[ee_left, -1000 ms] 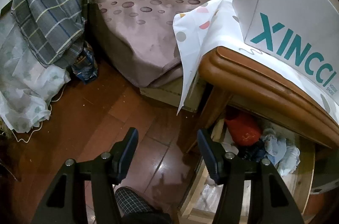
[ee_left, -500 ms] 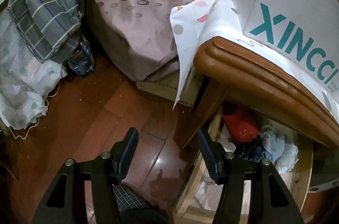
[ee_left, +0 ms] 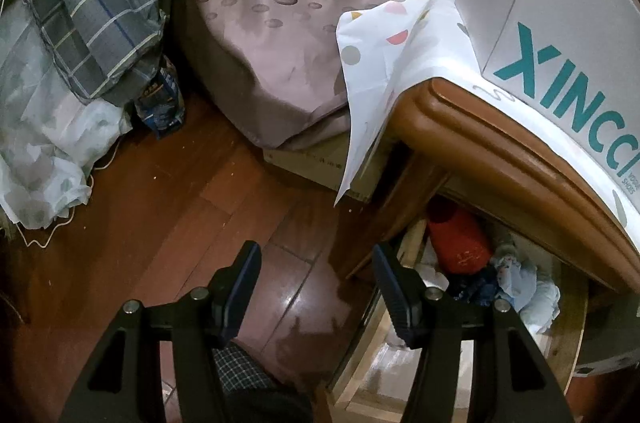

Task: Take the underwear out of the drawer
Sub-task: 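Move the right gripper back into the drawer toward the light blue cloth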

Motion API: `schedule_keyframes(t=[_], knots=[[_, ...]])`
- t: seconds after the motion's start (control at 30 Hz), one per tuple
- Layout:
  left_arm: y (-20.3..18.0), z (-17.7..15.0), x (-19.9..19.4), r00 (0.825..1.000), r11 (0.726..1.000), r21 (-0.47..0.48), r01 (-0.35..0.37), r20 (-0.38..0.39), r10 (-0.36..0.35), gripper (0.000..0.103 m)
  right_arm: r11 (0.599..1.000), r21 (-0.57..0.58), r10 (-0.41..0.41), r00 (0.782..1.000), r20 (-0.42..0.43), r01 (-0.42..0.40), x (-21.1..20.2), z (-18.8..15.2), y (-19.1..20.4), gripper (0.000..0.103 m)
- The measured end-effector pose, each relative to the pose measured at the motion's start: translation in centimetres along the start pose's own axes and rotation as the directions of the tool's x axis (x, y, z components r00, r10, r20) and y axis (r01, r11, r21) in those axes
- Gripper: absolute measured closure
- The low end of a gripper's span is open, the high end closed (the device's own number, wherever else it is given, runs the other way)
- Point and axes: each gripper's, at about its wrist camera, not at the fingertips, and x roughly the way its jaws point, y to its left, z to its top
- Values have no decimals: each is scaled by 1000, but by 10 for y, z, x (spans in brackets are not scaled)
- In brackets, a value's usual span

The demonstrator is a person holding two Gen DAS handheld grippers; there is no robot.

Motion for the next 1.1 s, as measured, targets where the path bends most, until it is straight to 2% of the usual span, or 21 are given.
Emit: schedule_keyframes(t=[0.13,0.3,0.5,0.67,0.7,0.73,0.9,1.1], knots=[[2,1,0,1000,1000,-10,-3,4,3,44,997,-64,29,995,-96,-36,31,-40,9,26],[3,1,3,1000,1000,-19,6,-8,-6,44,994,-95,36,974,-222,-58,89,-74,12,30],[2,0,7,1000,1000,-14,-3,-19,3,44,968,-238,5,956,-292,-77,147,-96,19,31],[-3,-2,8,1000,1000,19,-16,-19,17,44,952,-297,-23,948,-317,-76,182,-103,18,31],[-6,-3,8,1000,1000,23,-16,-19,17,44,946,-318,-41,953,-301,-60,188,-105,19,30],[-7,-3,8,1000,1000,27,-15,-17,15,44,934,-354,-60,960,-274,-42,191,-107,21,30],[-10,-4,11,1000,999,38,-4,-31,5,44,877,-480,-104,960,-262,-36,211,-119,35,30],[-14,-6,13,999,998,64,-10,-30,12,44,866,-499,-129,954,-270,-25,240,-134,26,32]])
